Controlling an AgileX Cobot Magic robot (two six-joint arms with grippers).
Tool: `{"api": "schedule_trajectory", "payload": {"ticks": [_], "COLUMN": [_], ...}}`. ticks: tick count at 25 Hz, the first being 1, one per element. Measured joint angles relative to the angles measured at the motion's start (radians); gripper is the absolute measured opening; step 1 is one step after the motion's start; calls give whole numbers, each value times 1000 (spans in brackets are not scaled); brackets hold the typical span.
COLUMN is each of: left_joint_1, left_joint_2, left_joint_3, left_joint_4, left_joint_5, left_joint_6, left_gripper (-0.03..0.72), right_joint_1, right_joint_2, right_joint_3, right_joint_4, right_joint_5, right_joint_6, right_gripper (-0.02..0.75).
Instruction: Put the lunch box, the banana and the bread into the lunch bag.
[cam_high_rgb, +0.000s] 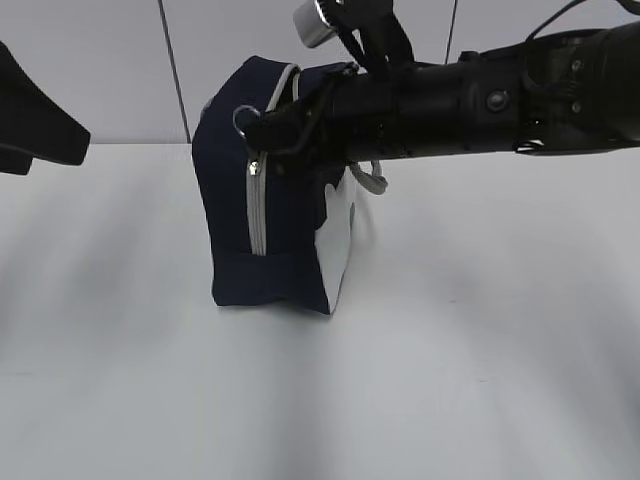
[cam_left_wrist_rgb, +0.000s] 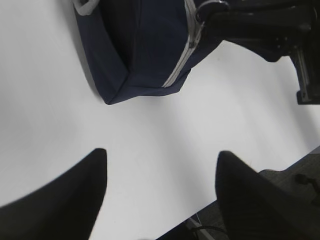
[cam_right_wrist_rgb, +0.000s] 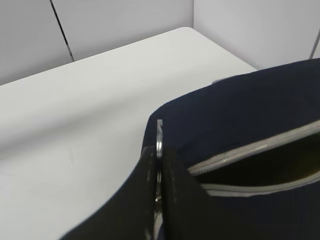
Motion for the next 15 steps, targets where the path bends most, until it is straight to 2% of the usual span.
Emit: {"api": "schedule_trajectory", "payload": {"ticks": [8, 15], "left_joint_1": [0, 0], "left_joint_2": [30, 87], "left_joint_3": [0, 0], "left_joint_4": [-15, -88], "left_joint_5": [-10, -51], "left_joint_6": [58, 157], "left_gripper": [468, 468], "right_joint_1": [0, -5], "right_joint_2": [0, 0], "right_joint_3": [-75, -131], "right_joint_4": [-6, -70], "right_joint_5": [81, 118], "right_joint_6": [53, 178], "right_gripper": [-16, -16]}}
